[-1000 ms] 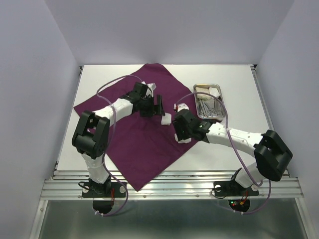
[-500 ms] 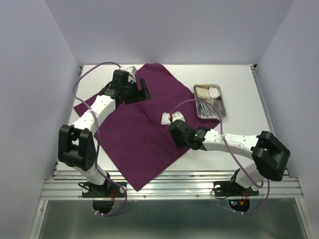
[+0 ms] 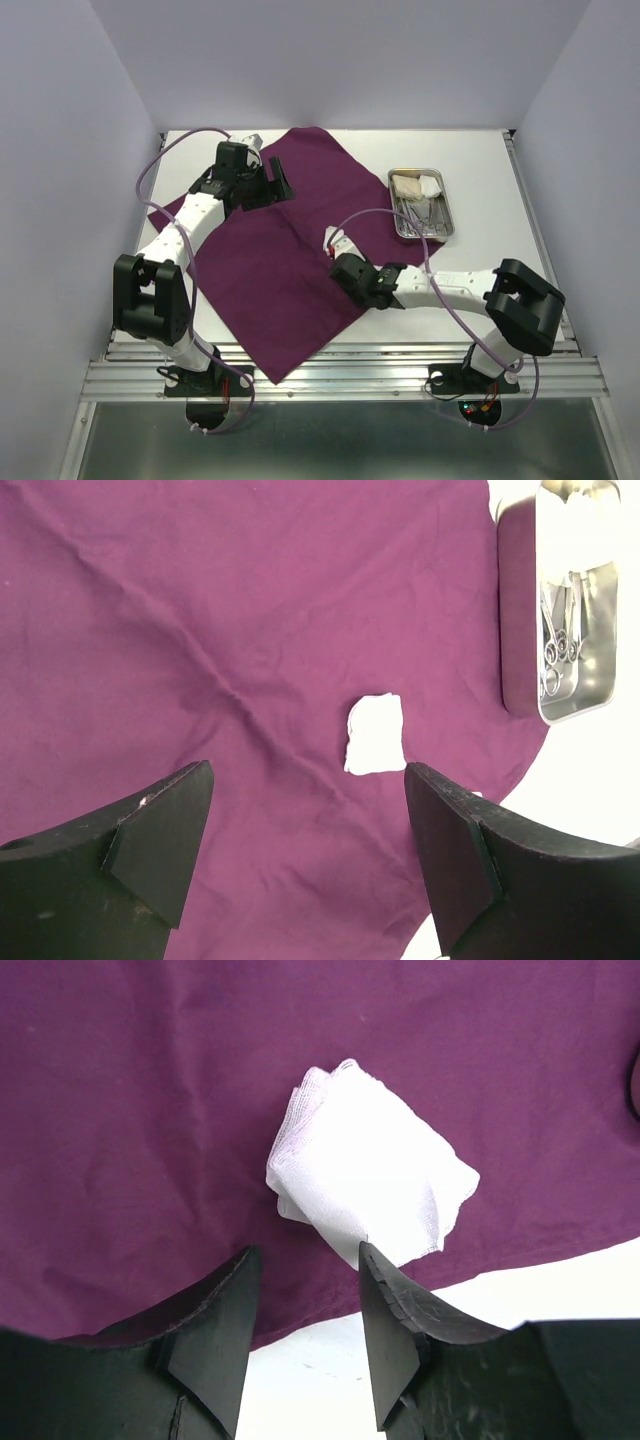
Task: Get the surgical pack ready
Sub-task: Adjust the medical item in the surgical kit.
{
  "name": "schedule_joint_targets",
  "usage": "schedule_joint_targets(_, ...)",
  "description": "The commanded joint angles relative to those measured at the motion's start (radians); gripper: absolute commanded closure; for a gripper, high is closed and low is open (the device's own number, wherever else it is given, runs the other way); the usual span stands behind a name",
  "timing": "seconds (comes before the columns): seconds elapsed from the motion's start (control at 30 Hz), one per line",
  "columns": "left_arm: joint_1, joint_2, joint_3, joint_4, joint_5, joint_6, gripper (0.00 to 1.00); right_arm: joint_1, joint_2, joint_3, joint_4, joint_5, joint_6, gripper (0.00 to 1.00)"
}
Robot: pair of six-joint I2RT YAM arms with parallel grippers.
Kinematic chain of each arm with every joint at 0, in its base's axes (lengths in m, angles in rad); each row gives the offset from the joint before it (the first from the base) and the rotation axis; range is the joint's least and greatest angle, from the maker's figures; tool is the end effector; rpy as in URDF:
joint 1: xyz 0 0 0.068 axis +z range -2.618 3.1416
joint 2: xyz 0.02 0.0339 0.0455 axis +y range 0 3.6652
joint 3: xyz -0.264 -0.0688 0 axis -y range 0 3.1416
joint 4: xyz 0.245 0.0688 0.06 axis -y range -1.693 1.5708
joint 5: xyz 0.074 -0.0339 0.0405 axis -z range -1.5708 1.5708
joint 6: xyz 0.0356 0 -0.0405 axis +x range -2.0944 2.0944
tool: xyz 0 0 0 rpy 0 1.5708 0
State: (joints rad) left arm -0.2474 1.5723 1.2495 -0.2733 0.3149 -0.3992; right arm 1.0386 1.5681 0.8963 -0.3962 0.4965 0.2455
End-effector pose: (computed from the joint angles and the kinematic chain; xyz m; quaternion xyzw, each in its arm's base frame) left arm 0.3473 -0.0991 0.2961 0.0070 0.8757 -0.2783 0.3945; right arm 0.1664 0.2492 0.1797 -0.3062 0.8896 -0.0462 0.3356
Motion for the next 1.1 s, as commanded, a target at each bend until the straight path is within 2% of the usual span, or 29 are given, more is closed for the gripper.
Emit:
schedule_joint_targets(0.0, -0.003, -0.044, -0.013, 0.022, 0.016, 0.0, 0.11, 0.02, 0.035, 0.018, 0.007, 0.079, -0.046, 0.51)
schedule_joint_targets(0.67, -0.001, -0.054, -0.039, 0.037, 0.029, 0.002, 0.12, 0.061, 0.113, 0.064, 0.063, 0.158, -0.097, 0.52)
schedule_joint_targets(1.07, 0.0, -0.051, -0.048, 0.045, 0.039, 0.01, 0.12, 0.09, 0.142, 0.124, 0.013, 0.24, -0.08, 0.49)
